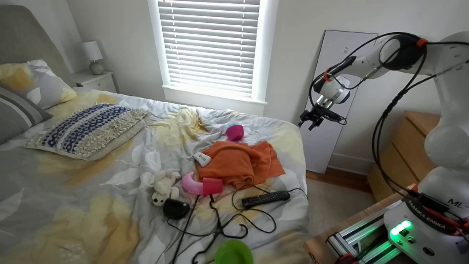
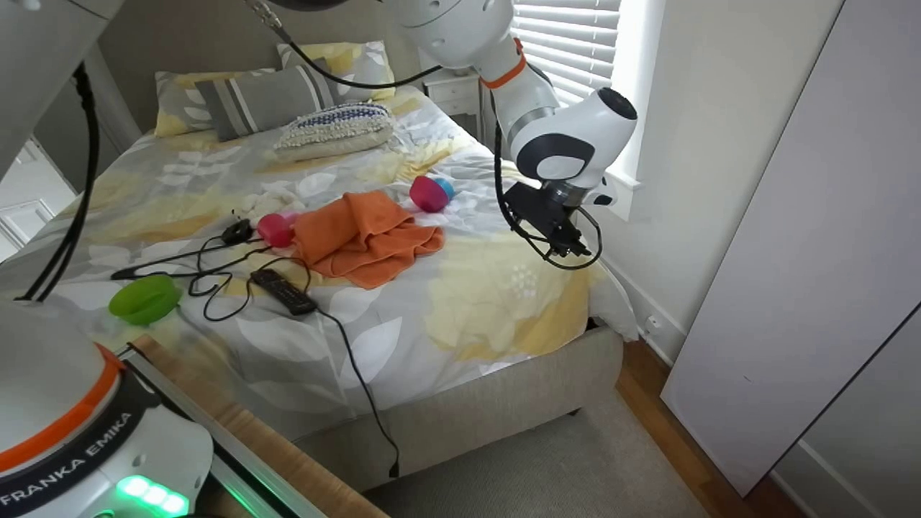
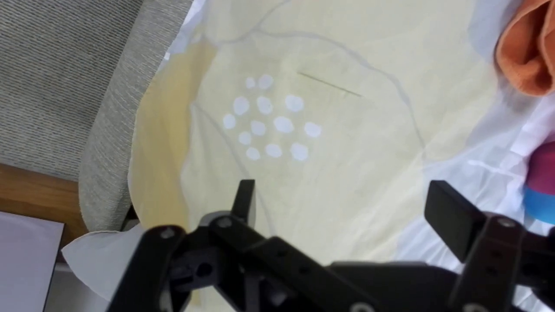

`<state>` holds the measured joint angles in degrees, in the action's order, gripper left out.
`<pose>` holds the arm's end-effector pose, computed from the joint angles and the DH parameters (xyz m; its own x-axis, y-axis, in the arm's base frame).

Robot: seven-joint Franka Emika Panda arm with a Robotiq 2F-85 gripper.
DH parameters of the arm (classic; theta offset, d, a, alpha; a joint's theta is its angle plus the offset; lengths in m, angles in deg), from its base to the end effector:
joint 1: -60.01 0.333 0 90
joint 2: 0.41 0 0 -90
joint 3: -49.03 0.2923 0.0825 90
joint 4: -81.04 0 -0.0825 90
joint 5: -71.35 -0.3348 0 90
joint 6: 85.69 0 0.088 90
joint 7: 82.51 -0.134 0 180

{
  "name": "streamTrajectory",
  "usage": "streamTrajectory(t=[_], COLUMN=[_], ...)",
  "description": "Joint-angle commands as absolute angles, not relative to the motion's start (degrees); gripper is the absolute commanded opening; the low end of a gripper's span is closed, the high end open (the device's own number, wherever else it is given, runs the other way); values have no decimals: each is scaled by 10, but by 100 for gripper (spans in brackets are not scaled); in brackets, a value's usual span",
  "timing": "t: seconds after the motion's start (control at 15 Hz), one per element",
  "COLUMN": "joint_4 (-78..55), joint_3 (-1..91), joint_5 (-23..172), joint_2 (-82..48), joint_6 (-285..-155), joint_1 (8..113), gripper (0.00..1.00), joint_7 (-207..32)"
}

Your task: Pull the corner of the bed covers

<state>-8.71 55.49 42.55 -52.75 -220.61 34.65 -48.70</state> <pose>0.5974 -0.1943 0.0957 0.9850 -0.1686 0.0376 -0.1370 -0.8948 -0.4250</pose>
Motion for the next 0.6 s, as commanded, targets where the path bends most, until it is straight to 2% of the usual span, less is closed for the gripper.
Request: streamTrajectory(t=[0.0,0.53], joint_4=[-84,51], joint_3=[562,592], joint_5=[434,419], joint_2=[-529,-656], joint_6=[-2207,-2188], joint_1=[340,302], gripper=[100,100], joint_7=[-491,-479])
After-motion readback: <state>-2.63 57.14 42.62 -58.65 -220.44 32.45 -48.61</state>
